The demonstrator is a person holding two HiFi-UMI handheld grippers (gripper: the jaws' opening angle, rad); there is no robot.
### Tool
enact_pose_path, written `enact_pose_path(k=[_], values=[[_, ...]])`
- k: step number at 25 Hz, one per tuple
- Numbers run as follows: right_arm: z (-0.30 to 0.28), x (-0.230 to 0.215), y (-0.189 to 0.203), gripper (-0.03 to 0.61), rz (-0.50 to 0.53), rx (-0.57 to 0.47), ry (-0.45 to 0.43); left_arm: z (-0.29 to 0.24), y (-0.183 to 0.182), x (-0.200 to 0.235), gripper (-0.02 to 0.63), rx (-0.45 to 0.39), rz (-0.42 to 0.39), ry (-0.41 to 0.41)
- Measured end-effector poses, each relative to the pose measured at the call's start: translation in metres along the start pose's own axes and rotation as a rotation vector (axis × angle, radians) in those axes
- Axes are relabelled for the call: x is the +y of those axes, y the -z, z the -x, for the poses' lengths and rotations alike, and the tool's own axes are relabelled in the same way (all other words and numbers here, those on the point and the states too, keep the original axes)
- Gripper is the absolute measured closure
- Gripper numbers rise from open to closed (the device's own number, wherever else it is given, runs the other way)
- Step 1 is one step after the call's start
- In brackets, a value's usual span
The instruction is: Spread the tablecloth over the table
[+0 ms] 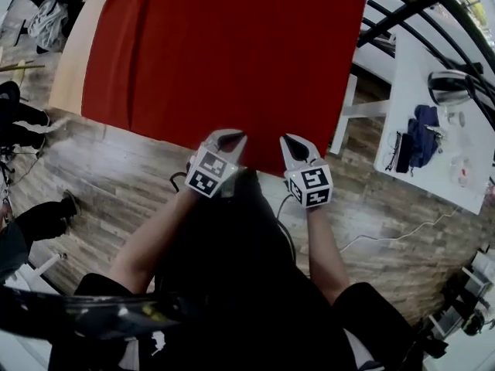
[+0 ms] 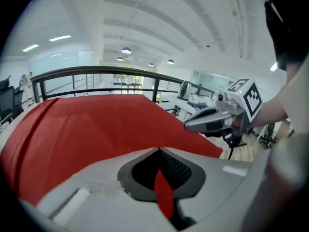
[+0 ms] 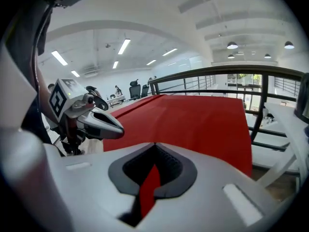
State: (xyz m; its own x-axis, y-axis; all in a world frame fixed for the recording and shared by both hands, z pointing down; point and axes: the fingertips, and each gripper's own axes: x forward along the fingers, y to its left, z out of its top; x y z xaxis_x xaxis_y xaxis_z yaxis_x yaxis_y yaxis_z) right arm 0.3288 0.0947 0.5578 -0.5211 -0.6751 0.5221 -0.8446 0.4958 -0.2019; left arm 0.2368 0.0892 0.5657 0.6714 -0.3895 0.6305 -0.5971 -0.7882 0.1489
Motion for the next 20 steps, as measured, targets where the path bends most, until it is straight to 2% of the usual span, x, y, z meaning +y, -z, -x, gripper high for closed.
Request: enact_pose_path(k=[6, 9, 11, 14, 20], values=[[-0.06, 0.108, -0.085, 0.568, 0.031, -0.112, -0.116, 0.097, -0.027, 0.09, 0.609, -0.207, 0.185, -0.175], [-0.086, 0.166, -0.124, 0.568, 0.048, -0.163, -0.161, 0.15, -0.026, 0.132, 0.609, -0.293, 0.229, -0.236], [-0.101, 0.205, -0.144, 0.568, 0.055, -0.188, -0.197, 0.185, -0.016, 0.154, 0.607, -0.328, 0.247, -0.271], [-0.123, 0.259, -0.163, 0.568, 0.09, -0.199, -0.234, 0.237, 0.011, 0.189, 0.607, -0.378, 0.322, -0.334], [-0.166, 0.358, -0.183, 0.569, 0.145, -0.204, -0.324, 0.346, 0.078, 0.243, 0.607, -0.461, 0.437, -0.479]])
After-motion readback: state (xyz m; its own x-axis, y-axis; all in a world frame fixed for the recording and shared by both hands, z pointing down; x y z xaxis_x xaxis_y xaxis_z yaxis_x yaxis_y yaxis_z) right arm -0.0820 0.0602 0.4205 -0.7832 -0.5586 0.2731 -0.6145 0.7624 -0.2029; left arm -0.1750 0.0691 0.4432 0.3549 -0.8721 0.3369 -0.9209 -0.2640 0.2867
